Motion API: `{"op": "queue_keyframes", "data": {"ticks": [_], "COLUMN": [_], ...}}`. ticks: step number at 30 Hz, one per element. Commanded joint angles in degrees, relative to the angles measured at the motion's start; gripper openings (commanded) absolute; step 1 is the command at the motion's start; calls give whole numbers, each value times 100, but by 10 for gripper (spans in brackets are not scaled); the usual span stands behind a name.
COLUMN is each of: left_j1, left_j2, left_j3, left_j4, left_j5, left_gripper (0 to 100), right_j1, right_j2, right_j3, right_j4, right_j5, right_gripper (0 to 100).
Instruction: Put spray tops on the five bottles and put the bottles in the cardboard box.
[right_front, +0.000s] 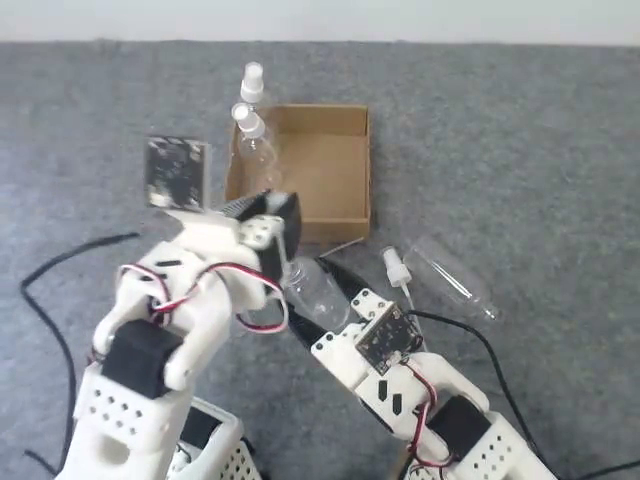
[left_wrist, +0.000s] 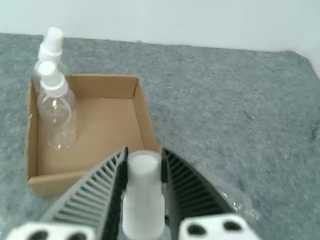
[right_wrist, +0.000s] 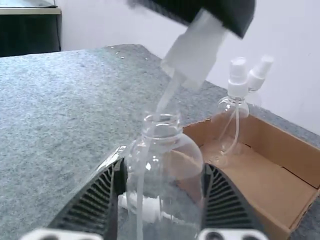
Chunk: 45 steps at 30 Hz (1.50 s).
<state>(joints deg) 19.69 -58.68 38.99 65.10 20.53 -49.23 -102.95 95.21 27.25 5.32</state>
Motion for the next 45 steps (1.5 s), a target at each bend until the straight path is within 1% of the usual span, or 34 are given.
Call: {"op": "queue_keyframes", "data": {"ticks": [1,6,7,10,13,19,26,30,39,43,45], "left_j1": [264,431,440,448,448,457,457,457,457,457,457], "left_j2": [-53,-53,-53,-53,-53,-62,-62,-62,-62,-70,-255], "left_j3": [154,479,514,593,611,611,576,602,611,611,646], "left_j4": [-167,-193,-176,-158,-149,44,26,0,0,-9,-9], "left_j5": [-246,-316,-343,-404,-404,-404,-404,-404,-396,-387,-387], "left_gripper": [11,11,11,11,11,11,11,11,11,11,11], "right_j1": [154,171,171,171,180,180,180,180,180,180,180], "right_j2": [-92,-92,-92,-92,-101,-101,-101,-101,-101,-84,-84], "right_j3": [123,123,123,123,123,123,97,70,-53,-149,-211], "right_j4": [-110,-110,-110,-119,-119,-119,-136,-163,-171,-127,-119], "right_j5": [53,53,53,70,53,44,9,-563,-668,-1116,-1213], "right_gripper": [79,78,69,3,17,7,7,6,6,6,6]}}
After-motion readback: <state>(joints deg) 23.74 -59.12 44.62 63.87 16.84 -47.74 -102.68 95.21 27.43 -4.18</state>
